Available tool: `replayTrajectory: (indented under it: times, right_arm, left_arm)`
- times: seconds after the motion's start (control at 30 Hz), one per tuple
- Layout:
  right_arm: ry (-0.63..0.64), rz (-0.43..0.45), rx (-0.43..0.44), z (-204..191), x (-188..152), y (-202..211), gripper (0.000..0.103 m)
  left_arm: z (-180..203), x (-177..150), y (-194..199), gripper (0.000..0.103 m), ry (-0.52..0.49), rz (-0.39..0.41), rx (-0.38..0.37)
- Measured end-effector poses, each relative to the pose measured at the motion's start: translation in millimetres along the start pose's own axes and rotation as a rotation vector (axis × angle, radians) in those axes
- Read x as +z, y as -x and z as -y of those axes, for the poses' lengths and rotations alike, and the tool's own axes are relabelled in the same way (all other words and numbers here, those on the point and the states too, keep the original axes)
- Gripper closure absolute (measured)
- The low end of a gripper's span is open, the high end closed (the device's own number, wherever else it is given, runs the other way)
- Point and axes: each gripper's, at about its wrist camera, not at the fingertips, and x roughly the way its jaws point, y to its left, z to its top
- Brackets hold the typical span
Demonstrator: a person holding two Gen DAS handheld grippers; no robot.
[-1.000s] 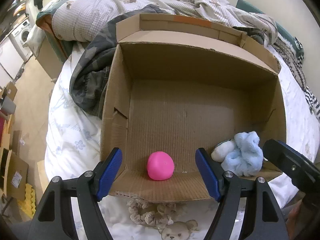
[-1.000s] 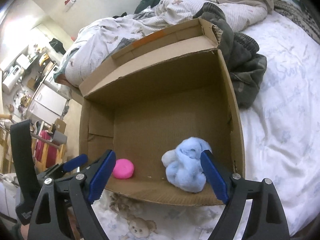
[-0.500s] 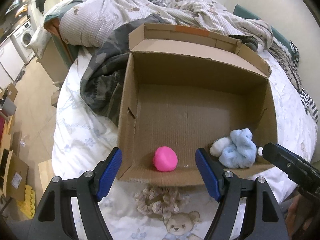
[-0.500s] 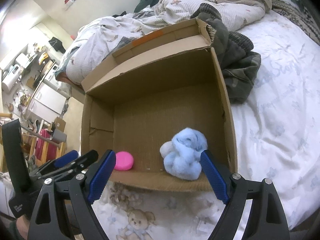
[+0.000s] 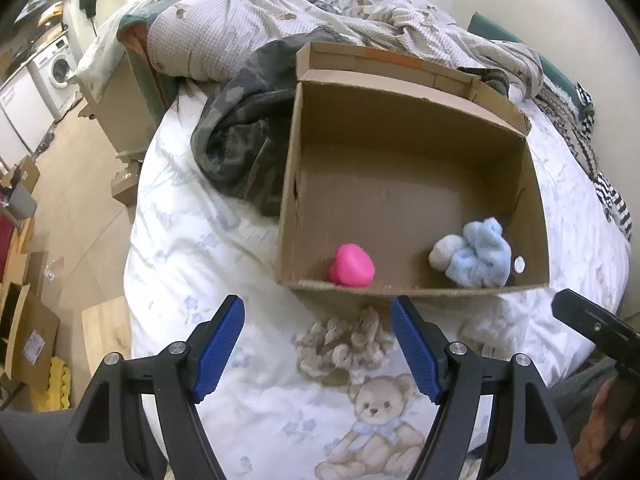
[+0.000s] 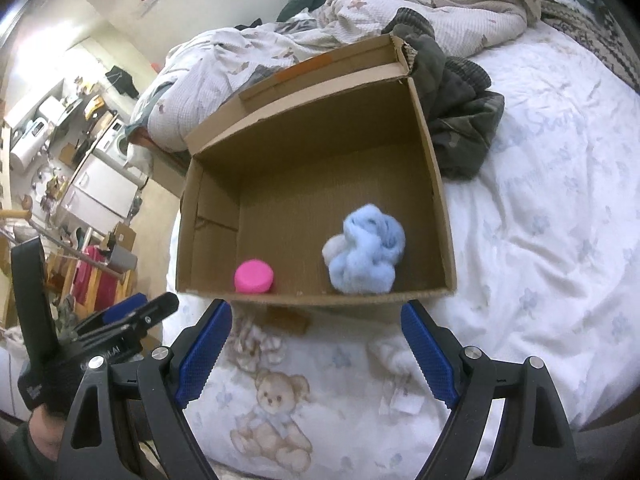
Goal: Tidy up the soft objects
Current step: 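Open both tools to drop the heart and blue scrunchie into the box, then grasp the beige lace scrunchie with the left tool while the right grasps the white scrunchie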
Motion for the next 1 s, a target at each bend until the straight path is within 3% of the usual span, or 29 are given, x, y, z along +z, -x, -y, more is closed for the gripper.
replayTrajectory:
  times: [0.27,0.53,0.73,1.0]
  right_arm:
    - [-0.033,-0.049,-0.040,17,-14,1,0.011]
    - [-0.074,-0.101,-0.087,26,-21,-11,0.011]
    - [-0.078,-0.127,-0.106,29,-20,-18,0.011]
    - [-0.105,-0.152,-0.133,39,-20,-26,0.011]
  left_arm:
    - [-29,-14,-6,0.030,0.070,-0.037,0.013]
    - [-48,-17,-20,0.030,0.195,-0.107,-0.041]
    - [-26,-22,-47,0.030,0.133,-0.215,-0.067]
    - [22,-28,-72,0.030,-0.017,-0.240,-0.050]
